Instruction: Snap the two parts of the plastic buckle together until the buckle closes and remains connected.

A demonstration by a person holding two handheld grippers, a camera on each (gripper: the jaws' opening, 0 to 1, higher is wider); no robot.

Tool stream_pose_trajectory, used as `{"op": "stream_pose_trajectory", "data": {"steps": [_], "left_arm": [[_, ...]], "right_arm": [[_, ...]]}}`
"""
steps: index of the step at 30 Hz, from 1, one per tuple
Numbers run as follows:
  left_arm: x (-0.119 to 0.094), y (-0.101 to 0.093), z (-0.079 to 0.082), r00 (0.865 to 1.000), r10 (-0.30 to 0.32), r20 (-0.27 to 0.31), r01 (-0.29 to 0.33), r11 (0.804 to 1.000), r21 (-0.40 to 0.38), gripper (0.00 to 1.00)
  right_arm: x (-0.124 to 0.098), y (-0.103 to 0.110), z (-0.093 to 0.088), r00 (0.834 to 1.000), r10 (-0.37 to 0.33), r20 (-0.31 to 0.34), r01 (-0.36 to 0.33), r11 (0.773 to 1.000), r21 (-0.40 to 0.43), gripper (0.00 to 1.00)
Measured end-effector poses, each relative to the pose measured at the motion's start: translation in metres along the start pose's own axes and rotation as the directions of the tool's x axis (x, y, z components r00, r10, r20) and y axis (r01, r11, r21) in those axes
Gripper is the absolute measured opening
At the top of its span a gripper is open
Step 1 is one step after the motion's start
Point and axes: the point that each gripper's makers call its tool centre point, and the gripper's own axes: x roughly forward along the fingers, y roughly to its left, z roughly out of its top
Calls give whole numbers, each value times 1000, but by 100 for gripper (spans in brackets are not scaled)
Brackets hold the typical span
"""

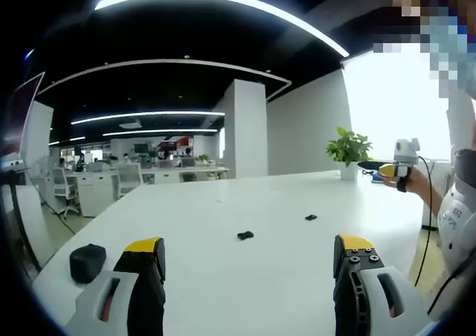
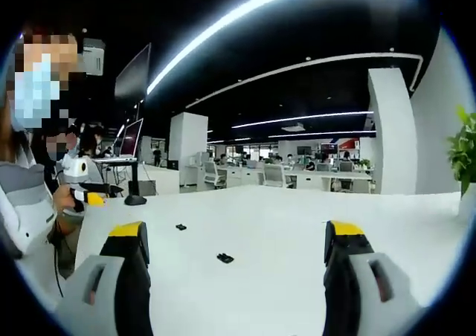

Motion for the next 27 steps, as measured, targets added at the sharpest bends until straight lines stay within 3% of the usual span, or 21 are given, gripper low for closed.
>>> {"op": "stream_pose_trajectory", "data": {"steps": [6,15,27], "left_arm": [[1,-1,-3,1000,-10,-6,10,1000,-5,95],[3,-3,-6,1000,-25,-6,25,1000,-8,95],[5,-5,-9,999,-40,-10,40,999,-14,94]], "right_arm": [[11,-2,1,999,35,29,-35,999,17,99],[31,1,-3,996,92,12,-92,996,17,98],[48,3,4,989,145,39,-146,989,21,99]]}}
